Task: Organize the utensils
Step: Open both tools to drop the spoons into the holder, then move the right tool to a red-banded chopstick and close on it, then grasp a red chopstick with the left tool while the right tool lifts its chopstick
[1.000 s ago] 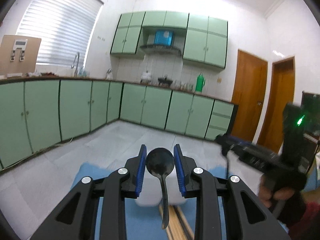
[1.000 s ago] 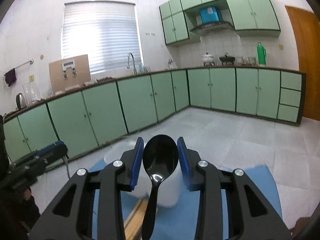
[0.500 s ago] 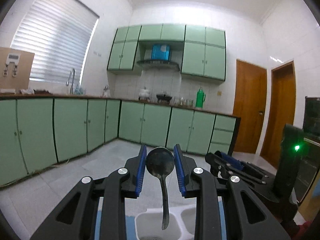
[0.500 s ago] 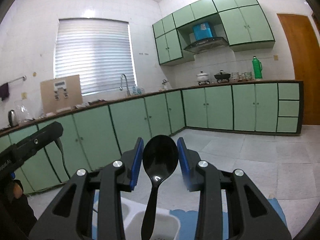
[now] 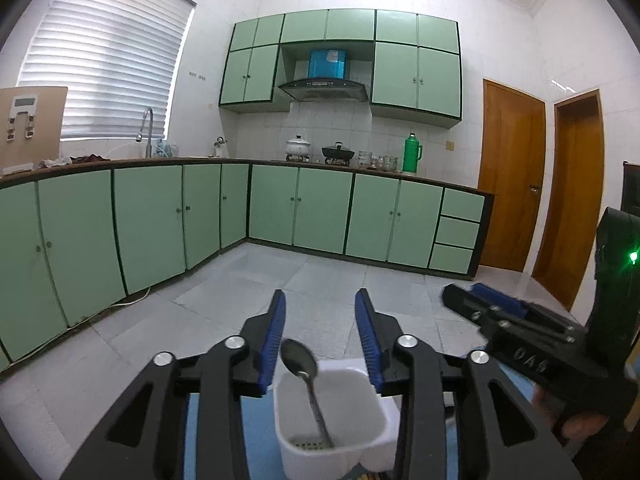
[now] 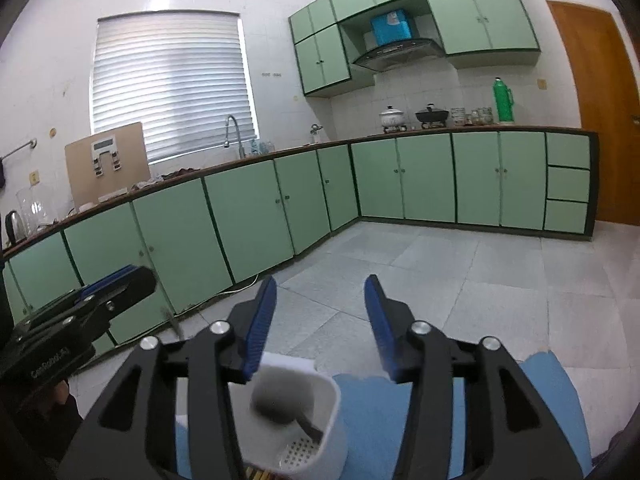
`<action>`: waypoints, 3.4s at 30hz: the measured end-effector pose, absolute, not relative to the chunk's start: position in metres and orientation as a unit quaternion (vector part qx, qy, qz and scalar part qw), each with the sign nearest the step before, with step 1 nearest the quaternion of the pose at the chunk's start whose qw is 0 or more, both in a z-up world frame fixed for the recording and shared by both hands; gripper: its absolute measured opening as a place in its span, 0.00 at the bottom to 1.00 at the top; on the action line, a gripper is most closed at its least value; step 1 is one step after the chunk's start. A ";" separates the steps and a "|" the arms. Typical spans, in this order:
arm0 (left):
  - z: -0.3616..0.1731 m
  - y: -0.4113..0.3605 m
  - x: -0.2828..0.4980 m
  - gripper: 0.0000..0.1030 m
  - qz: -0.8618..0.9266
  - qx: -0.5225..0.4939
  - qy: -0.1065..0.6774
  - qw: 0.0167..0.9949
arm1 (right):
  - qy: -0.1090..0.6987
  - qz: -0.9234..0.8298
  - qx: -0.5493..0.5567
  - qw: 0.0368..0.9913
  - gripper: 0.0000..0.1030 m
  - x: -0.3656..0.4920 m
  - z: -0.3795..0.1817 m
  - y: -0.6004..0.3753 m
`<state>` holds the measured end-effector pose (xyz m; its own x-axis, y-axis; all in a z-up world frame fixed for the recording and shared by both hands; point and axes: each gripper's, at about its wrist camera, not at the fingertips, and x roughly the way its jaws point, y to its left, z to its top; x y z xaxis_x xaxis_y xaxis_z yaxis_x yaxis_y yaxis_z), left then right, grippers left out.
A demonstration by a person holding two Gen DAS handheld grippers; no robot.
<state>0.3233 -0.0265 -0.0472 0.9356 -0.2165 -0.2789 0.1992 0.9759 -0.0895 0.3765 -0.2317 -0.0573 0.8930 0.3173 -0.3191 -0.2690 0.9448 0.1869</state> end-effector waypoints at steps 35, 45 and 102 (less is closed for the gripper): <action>-0.190 -0.042 0.133 0.59 -0.073 0.011 0.433 0.899 | 0.440 0.153 0.001 0.885 0.49 0.149 -0.178 -0.194; -0.190 -0.045 0.123 0.62 -0.076 0.013 0.430 0.900 | 0.435 0.150 -0.048 0.886 0.24 0.135 -0.181 -0.180; -0.189 -0.055 0.126 0.06 -0.106 0.000 0.429 0.897 | 0.442 0.150 0.033 0.884 0.05 0.147 -0.187 -0.217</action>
